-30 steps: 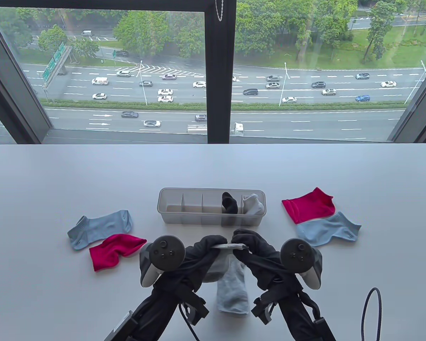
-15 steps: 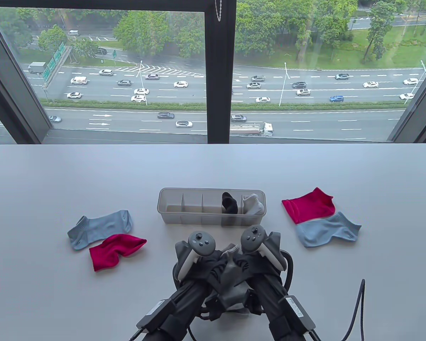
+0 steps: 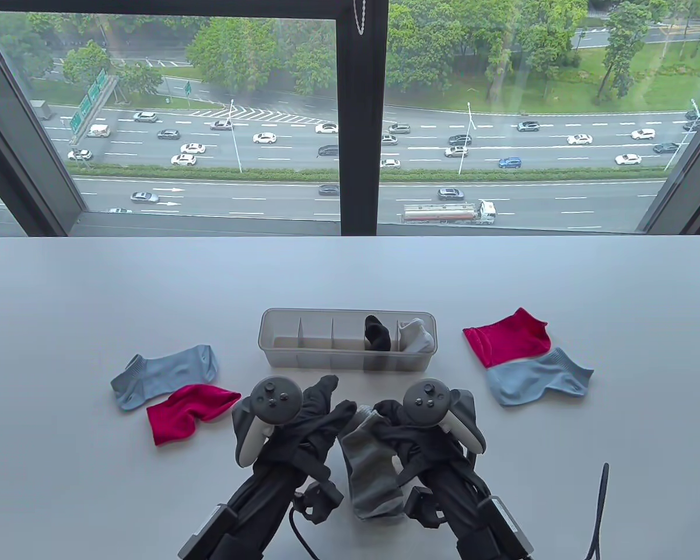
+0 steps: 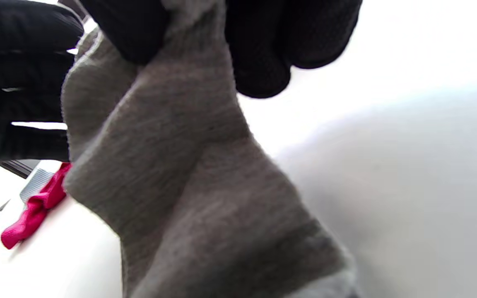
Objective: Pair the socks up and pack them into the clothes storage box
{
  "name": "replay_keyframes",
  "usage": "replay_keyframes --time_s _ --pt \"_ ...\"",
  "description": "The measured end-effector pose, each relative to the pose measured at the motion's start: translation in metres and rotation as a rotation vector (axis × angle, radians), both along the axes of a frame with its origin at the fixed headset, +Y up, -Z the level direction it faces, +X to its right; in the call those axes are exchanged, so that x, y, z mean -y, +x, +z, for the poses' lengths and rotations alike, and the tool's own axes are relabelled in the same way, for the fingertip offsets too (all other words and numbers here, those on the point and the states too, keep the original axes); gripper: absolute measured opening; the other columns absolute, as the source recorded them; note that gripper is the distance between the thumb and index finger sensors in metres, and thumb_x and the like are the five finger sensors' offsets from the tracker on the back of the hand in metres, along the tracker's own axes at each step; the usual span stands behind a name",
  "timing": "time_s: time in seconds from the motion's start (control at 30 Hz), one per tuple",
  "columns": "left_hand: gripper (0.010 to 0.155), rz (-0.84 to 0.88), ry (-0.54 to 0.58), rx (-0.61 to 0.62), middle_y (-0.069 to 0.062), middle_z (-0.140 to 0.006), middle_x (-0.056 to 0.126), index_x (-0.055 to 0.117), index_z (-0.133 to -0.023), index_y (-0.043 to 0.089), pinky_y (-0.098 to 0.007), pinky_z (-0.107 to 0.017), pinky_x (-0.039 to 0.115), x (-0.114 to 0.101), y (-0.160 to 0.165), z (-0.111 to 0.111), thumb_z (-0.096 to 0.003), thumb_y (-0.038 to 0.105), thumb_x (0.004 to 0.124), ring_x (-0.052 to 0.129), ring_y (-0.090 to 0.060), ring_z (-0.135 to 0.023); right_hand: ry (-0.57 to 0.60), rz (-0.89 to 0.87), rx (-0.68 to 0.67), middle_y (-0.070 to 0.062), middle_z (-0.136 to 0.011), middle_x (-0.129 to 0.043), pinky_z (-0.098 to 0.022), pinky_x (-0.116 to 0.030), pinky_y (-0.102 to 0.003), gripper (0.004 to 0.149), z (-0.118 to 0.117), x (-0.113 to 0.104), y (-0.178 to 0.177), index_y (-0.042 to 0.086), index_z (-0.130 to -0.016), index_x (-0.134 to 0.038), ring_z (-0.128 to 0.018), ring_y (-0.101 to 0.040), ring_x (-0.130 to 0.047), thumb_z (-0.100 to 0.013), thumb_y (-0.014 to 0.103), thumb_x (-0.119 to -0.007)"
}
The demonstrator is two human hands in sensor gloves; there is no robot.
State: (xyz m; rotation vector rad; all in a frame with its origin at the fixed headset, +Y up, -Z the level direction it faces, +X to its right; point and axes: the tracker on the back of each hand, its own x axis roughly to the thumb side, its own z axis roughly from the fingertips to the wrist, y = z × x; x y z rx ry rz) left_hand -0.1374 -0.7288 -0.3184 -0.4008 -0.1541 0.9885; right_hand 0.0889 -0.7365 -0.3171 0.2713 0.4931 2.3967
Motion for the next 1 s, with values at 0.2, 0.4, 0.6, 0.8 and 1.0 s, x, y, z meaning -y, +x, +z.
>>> replay_keyframes --time_s 0.2,0.4,0.6,0.8,1.0 --pt "0.041 0.247 0.089 0.008 -0.027 -0.09 0.09 0.079 -0.093 0.007 -0.061 -0.055 0.08 0.002 -0.005 -0.006 -0.0586 0.026 0.066 0.096 -0.046 -0.073 0.111 -0.143 0.041 -0.001 -0.08 -0.085 -0.067 -0.073 -0.047 0.051 0.005 -0.019 0.001 0.019 -0.107 -0.051 -0.072 -0.02 -0.089 -0.063 0.038 -0.068" --pt "0.047 0.29 0.107 -0.151 -0.022 -0.08 0.098 0.064 -0.105 0.009 -0.056 -0.048 0.086 -0.002 -0.022 -0.005 -0.06 0.022 0.06 0.103 -0.04 -0.063 0.316 -0.245 0.115 0.0 -0.083 -0.084 -0.072 -0.067 -0.052 0.042 0.009 -0.039 0.017 0.026 -0.102 -0.058 -0.076 -0.02 -0.087 -0.063 0.038 -0.068" --pt "0.045 0.392 0.135 0.078 -0.026 -0.096 0.085 0.071 -0.101 0.008 -0.063 -0.058 0.077 -0.011 -0.013 -0.007 -0.0608 0.026 0.06 0.091 -0.048 -0.081 0.212 -0.367 -0.124 -0.007 -0.092 -0.083 -0.074 -0.055 -0.062 0.041 0.009 -0.054 0.011 0.026 -0.101 -0.064 -0.089 -0.034 -0.08 -0.062 0.037 -0.07" --pt "0.07 0.493 0.1 0.295 -0.031 -0.106 0.072 0.061 -0.108 0.003 -0.068 -0.065 0.067 -0.012 0.004 0.0 -0.0577 0.052 0.067 0.078 -0.053 -0.091 0.304 -0.281 0.025 -0.004 -0.081 -0.088 -0.072 -0.061 -0.058 0.042 0.013 -0.053 0.011 0.019 -0.101 -0.061 -0.081 -0.029 -0.087 -0.064 0.037 -0.067" --pt "0.043 0.29 0.26 0.097 -0.022 -0.096 0.086 0.07 -0.101 0.011 -0.061 -0.063 0.075 -0.022 0.011 0.005 -0.0591 0.021 0.065 0.091 -0.045 -0.083 0.265 -0.302 0.091 -0.001 -0.075 -0.089 -0.072 -0.059 -0.061 0.049 0.011 -0.046 0.014 0.014 -0.105 -0.056 -0.077 -0.027 -0.089 -0.064 0.04 -0.06"
